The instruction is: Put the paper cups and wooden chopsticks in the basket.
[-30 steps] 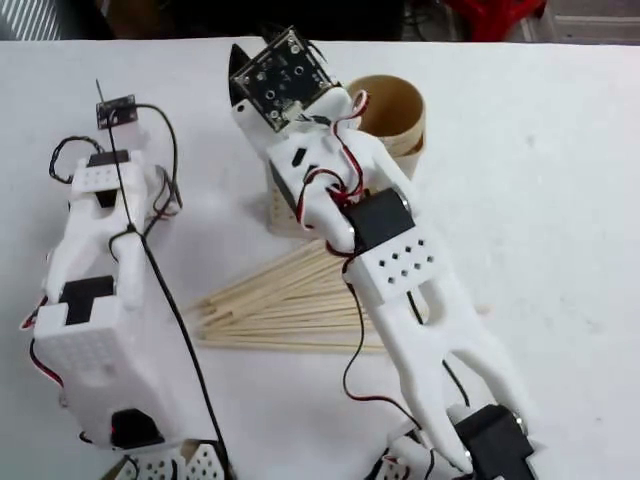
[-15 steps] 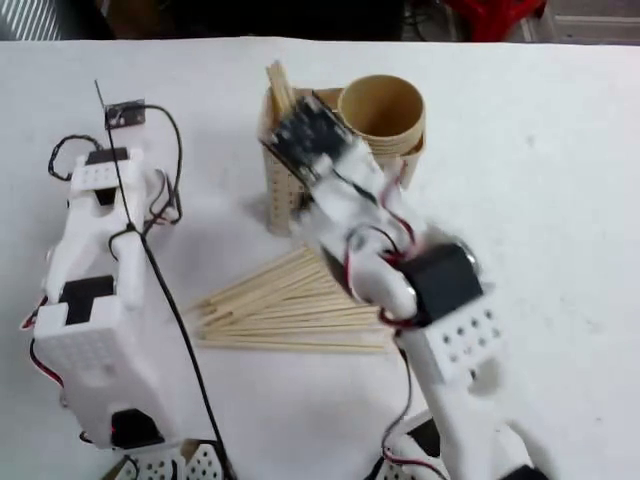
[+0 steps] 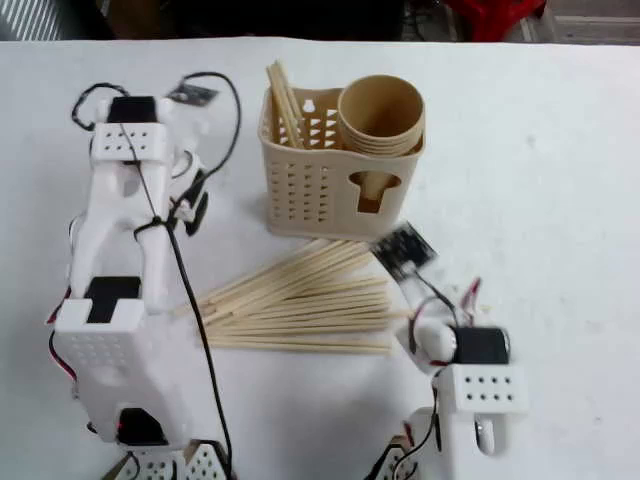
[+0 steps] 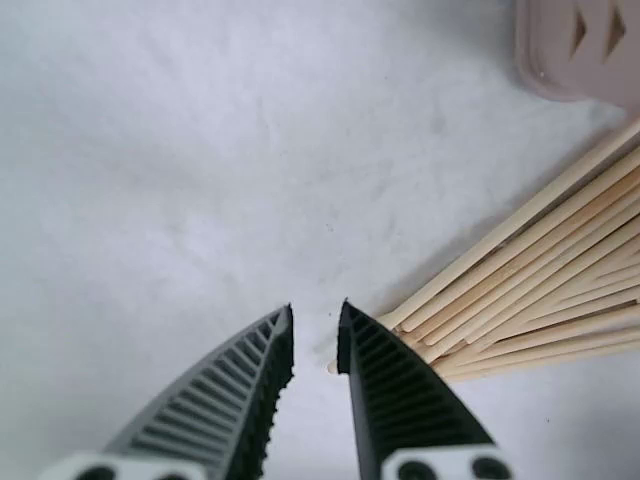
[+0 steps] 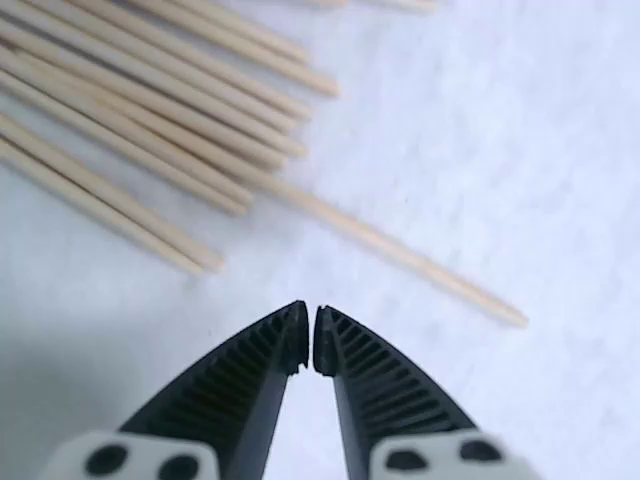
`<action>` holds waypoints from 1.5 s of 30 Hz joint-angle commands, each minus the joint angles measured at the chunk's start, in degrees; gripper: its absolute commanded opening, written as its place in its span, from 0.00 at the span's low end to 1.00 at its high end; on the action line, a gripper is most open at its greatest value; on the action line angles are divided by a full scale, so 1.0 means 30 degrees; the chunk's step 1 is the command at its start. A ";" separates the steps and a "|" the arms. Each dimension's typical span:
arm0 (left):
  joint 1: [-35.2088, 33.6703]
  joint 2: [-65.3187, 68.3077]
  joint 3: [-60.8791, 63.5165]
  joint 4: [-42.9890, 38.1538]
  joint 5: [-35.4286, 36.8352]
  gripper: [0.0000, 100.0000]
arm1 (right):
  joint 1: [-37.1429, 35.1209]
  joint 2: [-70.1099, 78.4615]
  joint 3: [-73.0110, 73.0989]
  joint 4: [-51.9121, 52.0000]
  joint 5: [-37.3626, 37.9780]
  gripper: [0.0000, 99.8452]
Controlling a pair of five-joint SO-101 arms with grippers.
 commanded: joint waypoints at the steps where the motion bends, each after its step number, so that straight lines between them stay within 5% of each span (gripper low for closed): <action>1: 0.0396 -0.2945 0.1436 0.0322 -0.0733 0.10 | 0.2359 -0.1656 0.2872 -0.1333 0.1612 0.02; 9: 0.1597 -1.1853 1.1458 -0.2725 -0.4601 0.06 | 0.2857 -0.3062 0.5568 -0.3267 0.1612 0.02; 15: 0.4322 -1.6923 1.7700 -0.5685 -0.5275 0.09 | 0.2857 -0.4000 0.6007 -0.3004 0.1582 0.02; 25: 0.9861 -1.3201 1.8462 -1.0344 -0.4630 0.13 | 0.2857 -0.5465 0.6476 -0.2535 0.1612 0.02; 30: 1.0095 -0.9714 1.7934 -1.2484 -0.4484 0.13 | 0.2857 -0.6110 0.6652 -0.2359 0.1612 0.02; 45: 1.0007 -0.6637 1.7788 -1.3275 -0.4484 0.07 | 0.2857 -0.6755 0.6857 -0.2183 0.1641 0.02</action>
